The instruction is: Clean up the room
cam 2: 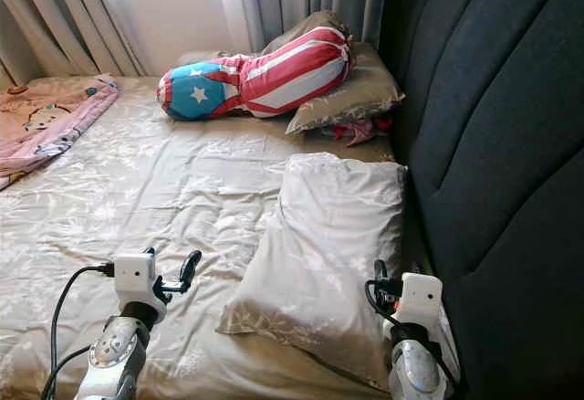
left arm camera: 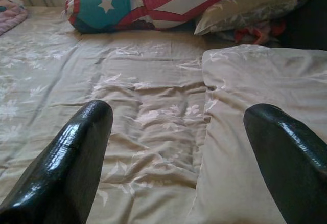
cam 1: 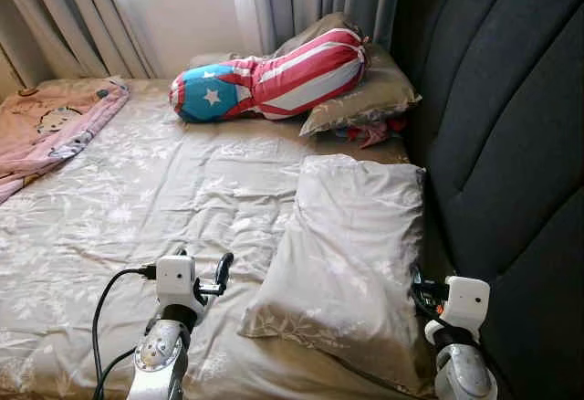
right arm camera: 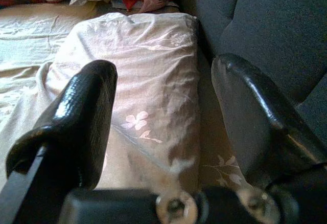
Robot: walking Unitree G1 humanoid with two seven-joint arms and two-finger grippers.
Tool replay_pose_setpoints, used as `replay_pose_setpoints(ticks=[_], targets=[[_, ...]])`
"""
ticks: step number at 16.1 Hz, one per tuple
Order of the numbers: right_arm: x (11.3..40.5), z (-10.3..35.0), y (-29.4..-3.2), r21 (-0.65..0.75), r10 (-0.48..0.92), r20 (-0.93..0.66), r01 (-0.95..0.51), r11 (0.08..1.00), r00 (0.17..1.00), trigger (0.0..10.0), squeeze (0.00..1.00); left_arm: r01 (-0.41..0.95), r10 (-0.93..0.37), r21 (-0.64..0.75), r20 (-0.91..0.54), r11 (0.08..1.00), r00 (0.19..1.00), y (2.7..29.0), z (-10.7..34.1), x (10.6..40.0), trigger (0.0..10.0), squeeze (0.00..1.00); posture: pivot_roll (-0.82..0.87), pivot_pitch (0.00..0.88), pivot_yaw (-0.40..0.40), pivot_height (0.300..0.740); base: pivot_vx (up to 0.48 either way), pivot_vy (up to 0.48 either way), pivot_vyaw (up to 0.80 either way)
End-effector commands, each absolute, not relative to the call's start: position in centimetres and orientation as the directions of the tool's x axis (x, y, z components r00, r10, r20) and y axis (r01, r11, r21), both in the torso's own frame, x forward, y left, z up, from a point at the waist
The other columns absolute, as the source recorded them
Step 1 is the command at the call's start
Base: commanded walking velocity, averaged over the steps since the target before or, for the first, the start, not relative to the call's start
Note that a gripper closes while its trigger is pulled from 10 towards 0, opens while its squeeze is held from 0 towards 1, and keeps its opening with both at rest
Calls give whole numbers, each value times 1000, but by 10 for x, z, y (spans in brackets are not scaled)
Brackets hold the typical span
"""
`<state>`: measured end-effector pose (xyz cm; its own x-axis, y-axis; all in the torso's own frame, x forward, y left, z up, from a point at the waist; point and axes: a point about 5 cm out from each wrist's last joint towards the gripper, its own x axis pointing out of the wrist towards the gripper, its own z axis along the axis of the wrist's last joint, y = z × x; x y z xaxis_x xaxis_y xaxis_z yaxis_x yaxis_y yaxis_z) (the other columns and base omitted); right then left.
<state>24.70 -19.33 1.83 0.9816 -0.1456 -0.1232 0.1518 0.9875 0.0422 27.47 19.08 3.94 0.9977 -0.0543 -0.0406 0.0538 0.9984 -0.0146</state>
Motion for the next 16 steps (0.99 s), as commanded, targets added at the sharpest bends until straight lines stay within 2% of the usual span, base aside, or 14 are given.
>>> replay_pose_setpoints(ticks=[1, 9, 12, 16], targets=[[244, 19, -194, 55, -153, -111, 160, 986, 982, 10000, 0, 50, -51, -27, -55, 998, 997, 192, 37, 273, 10000, 0, -113, 0, 20, 695, 0, 0, 0], [247, 16, -191, 47, -150, -158, 160, 986, 976, 10000, 0, 51, -53, -32, -68, 998, 996, 190, 37, 272, 10000, 0, -112, 0, 16, 695, 0, 0, 0], [247, 17, -189, 64, -140, -141, 150, 987, 980, 10000, 0, 48, -50, -34, -68, 998, 996, 190, 37, 272, 10000, 0, -111, 0, 14, 665, 0, 0, 0], [247, 17, -189, 60, -139, -151, 149, 987, 979, 10000, 0, 44, -47, -35, -72, 998, 996, 190, 36, 271, 10000, 0, -109, 0, 10, 665, 0, 0, 0]])
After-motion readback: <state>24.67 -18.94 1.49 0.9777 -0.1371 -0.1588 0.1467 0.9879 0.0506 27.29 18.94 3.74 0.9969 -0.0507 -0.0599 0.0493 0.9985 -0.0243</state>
